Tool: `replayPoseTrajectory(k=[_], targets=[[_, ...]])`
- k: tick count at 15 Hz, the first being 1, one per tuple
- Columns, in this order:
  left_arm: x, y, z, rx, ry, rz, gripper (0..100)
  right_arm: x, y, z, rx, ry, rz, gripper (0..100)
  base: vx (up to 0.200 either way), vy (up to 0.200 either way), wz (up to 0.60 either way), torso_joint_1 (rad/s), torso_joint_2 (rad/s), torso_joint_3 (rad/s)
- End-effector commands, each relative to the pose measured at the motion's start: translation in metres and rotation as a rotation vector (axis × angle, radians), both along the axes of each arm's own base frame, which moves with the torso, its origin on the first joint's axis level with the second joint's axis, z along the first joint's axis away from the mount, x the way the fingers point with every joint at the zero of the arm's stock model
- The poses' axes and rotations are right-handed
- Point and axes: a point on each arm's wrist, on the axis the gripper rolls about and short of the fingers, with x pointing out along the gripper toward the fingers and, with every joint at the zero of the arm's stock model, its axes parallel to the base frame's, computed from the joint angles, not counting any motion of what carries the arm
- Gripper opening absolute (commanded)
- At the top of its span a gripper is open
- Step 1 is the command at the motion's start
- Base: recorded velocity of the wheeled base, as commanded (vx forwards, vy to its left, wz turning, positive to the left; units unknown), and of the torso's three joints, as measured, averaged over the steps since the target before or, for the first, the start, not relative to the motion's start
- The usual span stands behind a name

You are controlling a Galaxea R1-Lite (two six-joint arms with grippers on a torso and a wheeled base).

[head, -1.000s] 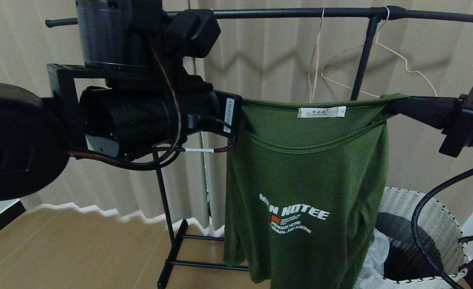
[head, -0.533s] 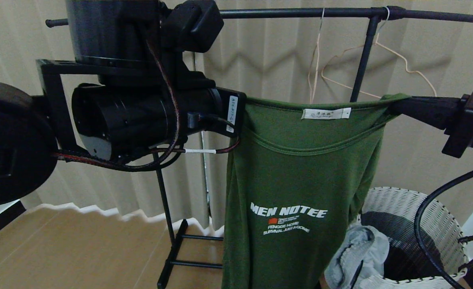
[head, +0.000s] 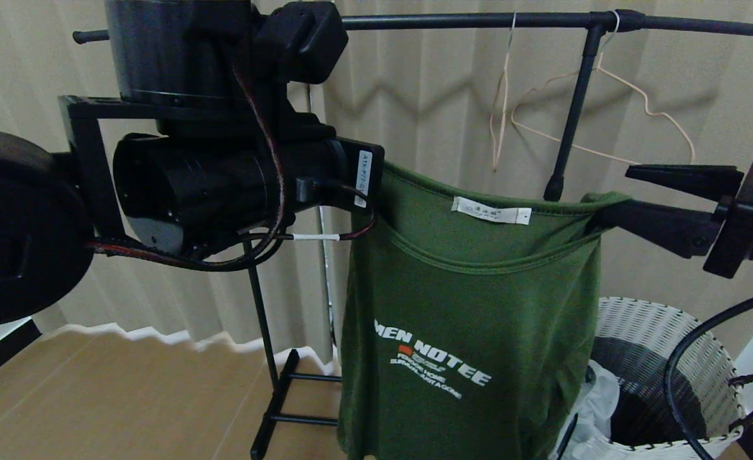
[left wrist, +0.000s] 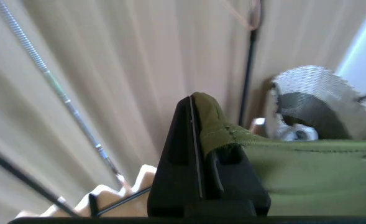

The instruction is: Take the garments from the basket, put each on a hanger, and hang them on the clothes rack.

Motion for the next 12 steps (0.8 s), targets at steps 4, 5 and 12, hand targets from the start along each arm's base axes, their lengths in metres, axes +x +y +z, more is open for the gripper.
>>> replayPoseTrajectory(k=[4,5,12], targets=[[0.011,0.004,-0.009,0.027,0.015,0.063,0,-0.018,-0.001,-0.014,0.007,0.030,0.087,100,0.000,0.000,0.00,0.000,0.00,0.000],[0.012,0.006,-0.013,0.037,0.022,0.077,0,-0.021,-0.002,-0.019,0.008,0.042,0.116,100,0.000,0.000,0.00,0.000,0.00,0.000],[0.018,0.012,-0.019,0.054,0.037,0.113,0,-0.031,-0.004,-0.024,0.019,0.049,0.192,100,0.000,0.000,0.00,0.000,0.00,0.000]])
